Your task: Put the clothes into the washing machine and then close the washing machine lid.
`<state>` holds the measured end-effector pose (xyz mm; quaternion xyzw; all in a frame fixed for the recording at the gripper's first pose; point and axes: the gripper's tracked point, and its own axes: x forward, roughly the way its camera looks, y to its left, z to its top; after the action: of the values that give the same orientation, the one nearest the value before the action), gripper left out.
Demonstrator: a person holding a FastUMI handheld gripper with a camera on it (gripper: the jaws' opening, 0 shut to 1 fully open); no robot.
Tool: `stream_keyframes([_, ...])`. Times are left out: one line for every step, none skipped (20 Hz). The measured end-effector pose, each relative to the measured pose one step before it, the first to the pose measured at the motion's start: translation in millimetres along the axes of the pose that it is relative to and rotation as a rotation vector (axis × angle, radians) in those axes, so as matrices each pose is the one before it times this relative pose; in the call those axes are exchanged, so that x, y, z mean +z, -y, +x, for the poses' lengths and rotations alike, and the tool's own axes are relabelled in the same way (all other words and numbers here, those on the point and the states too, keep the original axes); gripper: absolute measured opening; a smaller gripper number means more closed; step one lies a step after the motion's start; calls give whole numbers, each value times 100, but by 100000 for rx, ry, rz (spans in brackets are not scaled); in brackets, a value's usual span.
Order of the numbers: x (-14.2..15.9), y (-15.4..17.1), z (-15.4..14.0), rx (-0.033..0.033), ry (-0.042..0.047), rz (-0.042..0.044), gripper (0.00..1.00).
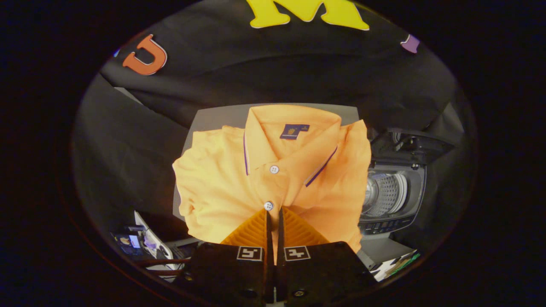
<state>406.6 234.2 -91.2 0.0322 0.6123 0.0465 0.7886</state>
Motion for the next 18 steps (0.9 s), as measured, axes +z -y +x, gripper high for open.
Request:
stream_keyframes([48,-152,192,-184,483,1230,6])
stream_keyframes([77,-108,89,-215,667,1151,6])
stream_keyframes([15,-83,56,-288,718,1043,6])
stream_keyframes([98,21,67,-405,761,1064,6])
stream_keyframes([54,-36,13,-476,797,1135,6])
stream_keyframes([103,41,18,-302,671,1084,6])
stream_keyframes([9,-129,36,566,1246,1512,6])
stream_keyframes([164,-146,124,762,1261,1203,6])
stream_keyframes([57,63,84,244,1342,1394,6])
stream_keyframes([205,5,118,-170,1389,1121,6])
stream_keyframes([85,6,135,-459,1508,1381,6])
stream_keyframes([176,38,81,-568,1257,1432,6])
stream_keyframes([33,-5,209,-595,1338,1688,6])
stream_keyframes([167,-38,120,-841,991,1319,6])
stream_keyframes([-7,10,-86,-796,914,1498,6])
stream_keyframes([53,-27,30,-722,702,1922,6])
stream_keyframes([93,3,7,-284,721,1429,5])
stream_keyframes([325,-33,18,-226,898,1224,6])
